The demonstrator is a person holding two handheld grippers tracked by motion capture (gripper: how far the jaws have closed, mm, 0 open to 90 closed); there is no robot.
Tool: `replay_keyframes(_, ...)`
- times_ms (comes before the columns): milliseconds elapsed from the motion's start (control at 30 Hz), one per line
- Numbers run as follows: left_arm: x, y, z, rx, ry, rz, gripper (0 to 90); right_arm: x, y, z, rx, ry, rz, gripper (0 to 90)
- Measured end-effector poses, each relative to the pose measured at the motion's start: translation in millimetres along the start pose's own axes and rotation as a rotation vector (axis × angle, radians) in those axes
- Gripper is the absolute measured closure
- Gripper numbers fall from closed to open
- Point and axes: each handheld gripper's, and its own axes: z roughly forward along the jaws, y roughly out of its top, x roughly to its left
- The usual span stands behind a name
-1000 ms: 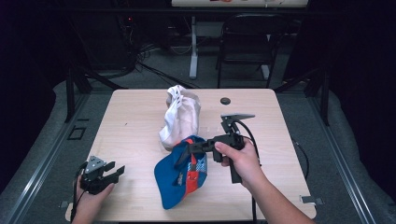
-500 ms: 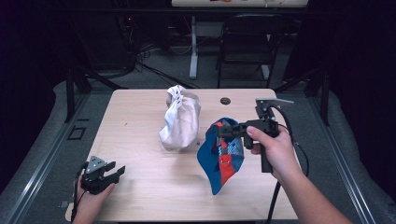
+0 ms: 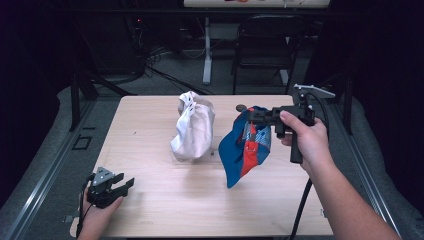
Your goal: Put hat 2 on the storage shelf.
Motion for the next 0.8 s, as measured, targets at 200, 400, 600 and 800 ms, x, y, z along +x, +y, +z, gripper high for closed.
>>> replay_keyframes(200, 0.6, -0.2, 0.4, 0.000, -0.001, 0.000, 52.5, 5.0, 15.7, -5.6, -0.048, -0.024, 0.004, 78.2)
replay_keyframes(400, -0.2, -0.1, 1.3, -0.005, 0.001, 0.004, 52.5, 11.3, 34.1, -8.4, -0.102, -0.048, 0.006, 78.3)
replay_keyframes(600, 0.2, -0.2, 1.6, -0.006, 0.000, -0.001, 52.5, 10.8, 52.2, -5.9, -0.119, -0.085, 0.010, 78.2)
replay_keyframes(800, 0.6, 0.1, 2.2, -0.005, 0.000, -0.001, 52.5, 1.6, 61.7, -0.5, -0.146, -0.120, 0.033, 78.2)
